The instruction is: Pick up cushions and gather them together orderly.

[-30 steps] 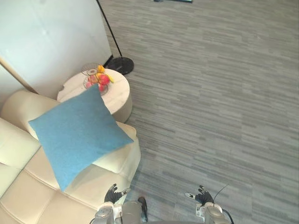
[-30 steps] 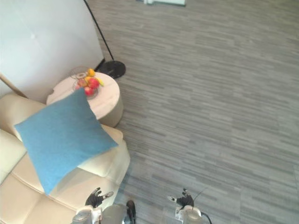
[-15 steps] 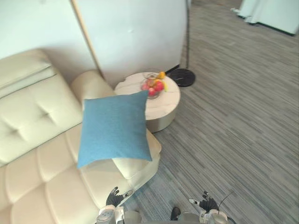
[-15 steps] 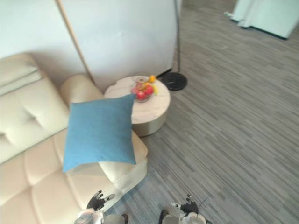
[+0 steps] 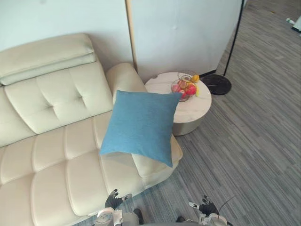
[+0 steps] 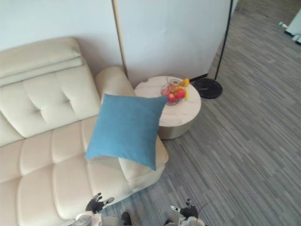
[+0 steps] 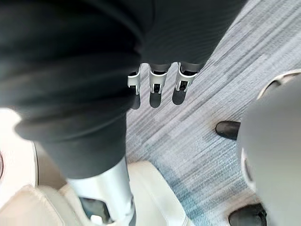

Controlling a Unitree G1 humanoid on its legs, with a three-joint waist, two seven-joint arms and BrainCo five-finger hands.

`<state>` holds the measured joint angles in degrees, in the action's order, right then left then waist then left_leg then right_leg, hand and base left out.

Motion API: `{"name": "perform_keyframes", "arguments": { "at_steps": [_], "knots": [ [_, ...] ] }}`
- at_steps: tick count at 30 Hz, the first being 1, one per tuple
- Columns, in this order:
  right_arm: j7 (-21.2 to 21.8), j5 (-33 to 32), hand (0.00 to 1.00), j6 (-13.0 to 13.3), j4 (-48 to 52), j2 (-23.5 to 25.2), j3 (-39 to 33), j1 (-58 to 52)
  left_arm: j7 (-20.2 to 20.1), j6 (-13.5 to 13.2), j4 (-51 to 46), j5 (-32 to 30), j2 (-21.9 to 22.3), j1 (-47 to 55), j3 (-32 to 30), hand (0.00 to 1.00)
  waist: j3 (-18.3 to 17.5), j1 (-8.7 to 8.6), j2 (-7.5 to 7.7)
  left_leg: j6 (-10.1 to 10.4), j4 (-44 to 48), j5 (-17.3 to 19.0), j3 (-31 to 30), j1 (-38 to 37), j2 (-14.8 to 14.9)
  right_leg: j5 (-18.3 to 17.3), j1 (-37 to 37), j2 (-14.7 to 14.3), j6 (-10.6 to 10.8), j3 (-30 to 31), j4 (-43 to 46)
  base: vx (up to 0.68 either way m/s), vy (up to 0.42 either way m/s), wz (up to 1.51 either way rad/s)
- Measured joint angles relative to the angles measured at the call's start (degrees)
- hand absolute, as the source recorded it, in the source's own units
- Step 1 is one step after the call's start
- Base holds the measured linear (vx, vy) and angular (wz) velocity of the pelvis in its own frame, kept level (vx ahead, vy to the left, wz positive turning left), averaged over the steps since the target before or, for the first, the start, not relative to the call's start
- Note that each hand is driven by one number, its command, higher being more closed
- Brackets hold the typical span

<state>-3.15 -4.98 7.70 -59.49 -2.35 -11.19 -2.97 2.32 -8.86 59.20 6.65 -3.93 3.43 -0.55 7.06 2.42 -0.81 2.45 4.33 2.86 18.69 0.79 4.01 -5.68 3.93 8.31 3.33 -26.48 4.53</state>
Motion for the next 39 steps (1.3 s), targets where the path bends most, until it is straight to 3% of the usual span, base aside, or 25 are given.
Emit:
{"name": "perform_keyframes", "arguments": {
  "at_steps": [5,7,9,11,12,15,17,19,20,24,26,29,33,39],
  "knots": [
    [-0.05,0.14,0.00,-0.21,-0.06,-0.02,0.12,0.34,-0.06,0.27,0.55,-0.44,-0.41,0.11,0.03,0.00,0.05,-0.29,-0.01,0.37,-5.92,-2.72,-0.20,-2.64,-0.32,0.06,-0.16,-0.56,-0.10,-0.25,0.02,-0.07,-0.019,-0.01],
    [-0.12,0.21,0.00,-0.40,-0.06,-0.02,0.13,0.63,-0.12,0.27,1.08,-0.43,-0.78,0.10,0.03,0.00,0.35,-0.46,0.51,-0.89,-6.15,-2.33,-0.22,-2.81,-1.51,-1.75,-1.13,0.79,1.43,-0.71,1.62,-0.04,0.066,0.10],
    [-0.12,0.36,0.00,-0.48,-0.02,-0.26,0.16,0.23,-0.16,0.30,1.11,-0.43,-1.57,0.23,0.25,0.00,0.83,-1.10,1.63,-1.65,-4.13,0.71,-0.54,-2.67,-3.17,-6.43,-3.08,5.26,3.69,-0.65,10.75,0.00,0.126,0.25],
    [-0.08,0.29,0.00,-0.47,0.05,-0.62,0.28,-0.17,0.02,0.33,1.13,-0.35,-1.61,0.31,0.73,0.00,1.05,-1.87,2.19,-2.28,-3.89,1.64,-2.08,-2.91,-4.54,-6.46,-6.14,7.67,2.39,2.51,20.43,0.03,0.093,0.31],
    [0.02,0.02,0.00,-0.30,0.62,-0.50,0.20,0.13,0.07,0.31,1.07,-0.28,-1.93,0.50,1.49,0.00,0.88,-2.25,1.44,-2.48,-3.95,1.68,-3.03,-3.32,-4.41,-5.74,-9.03,7.72,1.10,6.02,25.15,0.09,0.118,0.45],
    [0.42,-0.04,0.00,-0.43,-0.08,-0.21,0.79,0.35,0.19,0.28,1.08,-0.14,-2.49,0.23,1.63,0.00,0.96,-2.74,1.30,-2.26,-4.25,1.85,-6.56,-3.90,-2.16,-8.22,-10.49,2.22,1.85,13.11,19.61,0.17,0.017,0.57],
    [0.48,-0.03,0.00,-0.39,-0.03,-0.02,0.78,-0.02,0.10,0.22,1.08,0.10,-3.20,0.28,1.64,0.00,0.63,-3.01,2.45,-0.79,-3.10,1.68,-9.28,-3.20,-1.64,-5.43,-10.58,-1.04,0.73,16.35,12.04,0.20,-0.073,0.78],
    [0.60,-0.43,0.00,-0.43,-0.16,-0.21,0.63,-0.40,0.29,0.18,1.36,0.15,-3.49,-0.20,0.97,0.00,0.80,-3.19,3.98,0.32,-1.04,2.80,-11.94,-2.70,-2.54,-2.14,-9.90,-0.27,0.01,16.04,9.93,0.25,-0.169,0.85],
    [0.42,-0.68,0.00,-0.20,0.09,-0.77,0.65,-0.16,0.90,-0.28,1.16,0.22,-2.49,-0.03,-0.29,0.00,0.41,-2.91,2.42,1.10,-0.77,3.15,-13.02,-2.50,-1.44,-2.66,-8.63,-1.26,-0.38,14.52,8.74,0.29,-0.198,0.60],
    [0.46,-1.54,0.00,0.11,0.09,-0.89,0.67,0.47,1.19,-0.38,1.17,0.30,-0.71,-0.36,-0.66,0.00,0.73,-2.85,0.35,1.69,1.01,3.43,-14.41,-1.15,0.24,-3.17,-6.39,-2.49,-0.91,10.99,7.00,0.19,-0.147,0.40],
    [0.29,-1.99,0.00,0.17,0.50,-0.86,0.59,0.29,1.21,-0.38,1.09,0.49,-0.66,-0.34,-0.67,0.00,0.79,-2.81,0.53,2.91,1.06,3.50,-14.12,-2.54,1.17,-3.17,-3.73,-3.32,-0.92,10.15,5.84,0.15,-0.102,0.32],
    [-0.31,-2.42,0.00,0.35,5.34,-1.21,0.18,-0.04,1.25,-0.44,-0.02,1.05,-0.62,-0.40,-0.64,0.00,0.66,-2.73,1.18,3.02,1.01,3.47,-12.43,-3.31,1.37,-3.27,-2.60,-3.53,-1.09,9.94,5.06,0.10,-0.044,0.06],
    [-1.21,-2.95,0.00,1.69,20.41,-1.88,-0.03,-2.22,1.86,-0.84,-3.46,2.53,-1.19,-0.19,-0.79,0.00,0.28,-2.87,1.75,3.04,0.42,3.47,-11.10,-4.56,0.57,-3.08,-0.74,-3.03,-1.17,10.78,2.83,0.07,0.026,-0.05],
    [-2.56,-4.22,0.00,3.95,27.89,-2.30,-2.83,-0.73,2.60,-2.15,-8.07,4.94,-2.04,0.77,-2.56,0.00,-0.56,-2.99,1.74,3.08,-0.18,3.43,-10.23,-5.92,0.27,-1.75,1.73,-3.03,-0.45,10.68,-0.17,0.04,0.022,0.01]
  ]
}}
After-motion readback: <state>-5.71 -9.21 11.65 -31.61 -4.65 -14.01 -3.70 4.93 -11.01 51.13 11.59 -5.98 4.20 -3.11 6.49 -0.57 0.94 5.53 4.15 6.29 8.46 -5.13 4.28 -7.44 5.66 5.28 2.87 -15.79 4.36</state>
